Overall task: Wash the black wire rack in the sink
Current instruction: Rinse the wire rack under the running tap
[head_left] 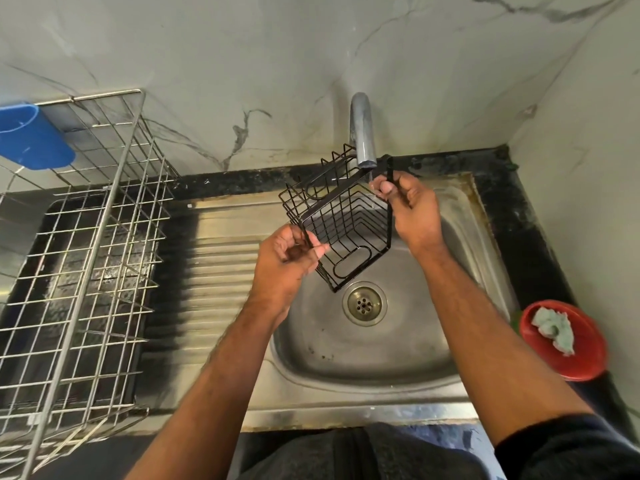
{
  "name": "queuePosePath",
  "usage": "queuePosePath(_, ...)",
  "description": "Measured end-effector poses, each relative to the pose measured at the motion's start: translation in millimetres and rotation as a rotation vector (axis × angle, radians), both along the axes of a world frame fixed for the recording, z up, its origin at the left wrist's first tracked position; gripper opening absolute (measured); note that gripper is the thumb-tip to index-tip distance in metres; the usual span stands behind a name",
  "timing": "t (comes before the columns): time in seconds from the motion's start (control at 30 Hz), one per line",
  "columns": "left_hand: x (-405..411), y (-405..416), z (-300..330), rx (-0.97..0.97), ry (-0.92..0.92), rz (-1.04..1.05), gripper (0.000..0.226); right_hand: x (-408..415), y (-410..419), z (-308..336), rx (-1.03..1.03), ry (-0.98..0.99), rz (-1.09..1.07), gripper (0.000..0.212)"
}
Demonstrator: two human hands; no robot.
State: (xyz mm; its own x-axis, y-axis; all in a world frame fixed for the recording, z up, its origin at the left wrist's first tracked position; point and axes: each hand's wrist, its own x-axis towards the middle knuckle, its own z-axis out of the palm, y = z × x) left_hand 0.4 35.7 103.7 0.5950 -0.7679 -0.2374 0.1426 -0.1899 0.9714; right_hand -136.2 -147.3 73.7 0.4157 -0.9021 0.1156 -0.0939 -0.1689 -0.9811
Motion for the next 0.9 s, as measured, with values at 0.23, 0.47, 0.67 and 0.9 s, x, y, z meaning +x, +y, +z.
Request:
queuePosePath(0.23,4.3,-11.3,-2.6,-0.01,0.01,-0.014,0.027,-1.9,-8.5,-3.6,-0.016,0.025,-0.039,0.017)
queuePosePath(0.47,5.4,-19.2,-4.0,-0.026,0.009,-0.034,0.025,-6.8,-9.8,-2.4,-0.012,0.063,-0.089,0.017)
queuePosePath(0.67,4.3,-19.4,-5.3,-0.045,0.017,-0.027,0.024,-7.2,-8.6,-0.6,-0.016,0.088,-0.104,0.016)
queuePosePath(0.9,9.7,-32.4,-8.2,-0.037,-0.063,-0.006,0.022,-9.9,-6.2,-1.1,0.042,0.097,-0.144,0.018)
